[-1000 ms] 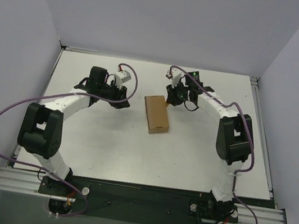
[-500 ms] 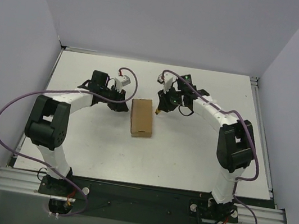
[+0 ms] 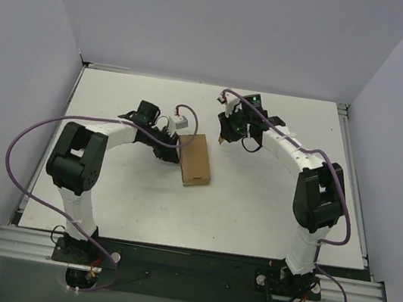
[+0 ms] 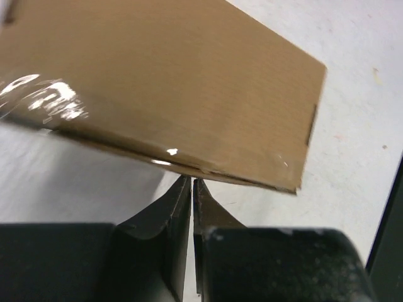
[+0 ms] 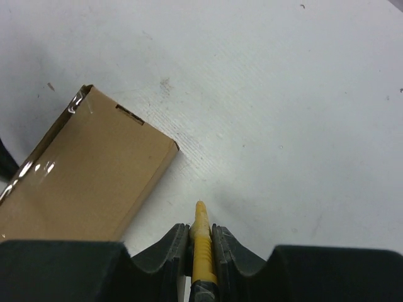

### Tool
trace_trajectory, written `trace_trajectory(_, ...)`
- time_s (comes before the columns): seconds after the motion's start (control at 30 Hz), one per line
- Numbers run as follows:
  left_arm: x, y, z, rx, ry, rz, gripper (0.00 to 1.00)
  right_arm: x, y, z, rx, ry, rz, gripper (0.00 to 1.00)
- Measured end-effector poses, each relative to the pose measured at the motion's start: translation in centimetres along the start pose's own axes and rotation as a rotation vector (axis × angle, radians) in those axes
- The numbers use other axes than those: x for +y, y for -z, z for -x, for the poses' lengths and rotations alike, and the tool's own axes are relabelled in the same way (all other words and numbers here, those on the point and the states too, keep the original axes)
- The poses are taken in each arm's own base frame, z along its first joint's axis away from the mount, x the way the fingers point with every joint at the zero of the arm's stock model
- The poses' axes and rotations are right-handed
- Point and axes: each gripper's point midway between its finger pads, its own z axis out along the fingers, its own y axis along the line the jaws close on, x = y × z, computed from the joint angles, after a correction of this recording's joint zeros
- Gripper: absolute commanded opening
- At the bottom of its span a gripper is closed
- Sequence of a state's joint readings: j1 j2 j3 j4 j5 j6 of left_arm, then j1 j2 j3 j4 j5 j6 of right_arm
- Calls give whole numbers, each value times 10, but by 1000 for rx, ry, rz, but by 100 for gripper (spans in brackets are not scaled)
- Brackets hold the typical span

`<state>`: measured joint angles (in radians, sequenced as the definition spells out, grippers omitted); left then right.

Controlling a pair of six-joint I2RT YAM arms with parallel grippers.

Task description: Unpack the express box

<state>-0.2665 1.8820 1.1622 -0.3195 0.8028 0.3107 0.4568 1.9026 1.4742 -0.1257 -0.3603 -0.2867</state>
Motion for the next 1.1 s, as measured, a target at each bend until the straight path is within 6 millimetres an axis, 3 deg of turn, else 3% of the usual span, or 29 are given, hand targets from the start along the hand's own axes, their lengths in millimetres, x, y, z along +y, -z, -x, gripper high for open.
trace_trajectory(0.27,-81,-35,-17,110,-166,-210,18,-21,8,0,10,-43,-48,0)
trace_trajectory(0.4,-89,-25,-9,95,-169,-233,23,-42,17,-7,25,-95,-84,0)
trace_trajectory(0.5,-73,-1,16,23,-155,-186,27,-56,26,-9,33,-129,-95,0)
trace_trajectory(0.6,-41,30,53,-93,-103,-92,27,-66,39,-3,20,-159,-103,0)
trace_trajectory(0.7,-10,50,86,-182,-58,-24,34,-60,59,11,-16,-160,-88,0)
trace_trajectory(0.73,7,49,105,-224,-44,-3,39,-47,77,28,-64,-140,-52,0)
trace_trajectory(0.8,13,44,109,-233,-27,-3,45,-41,88,39,-98,-125,-41,0)
trace_trajectory(0.93,35,15,112,-235,55,-14,50,-25,118,65,-182,-100,-19,0)
trace_trajectory(1.0,48,-2,105,-225,100,-16,51,-17,124,70,-199,-92,-6,0)
trace_trajectory(1.1,59,-18,90,-196,169,-20,51,-9,123,60,-173,-106,22,0)
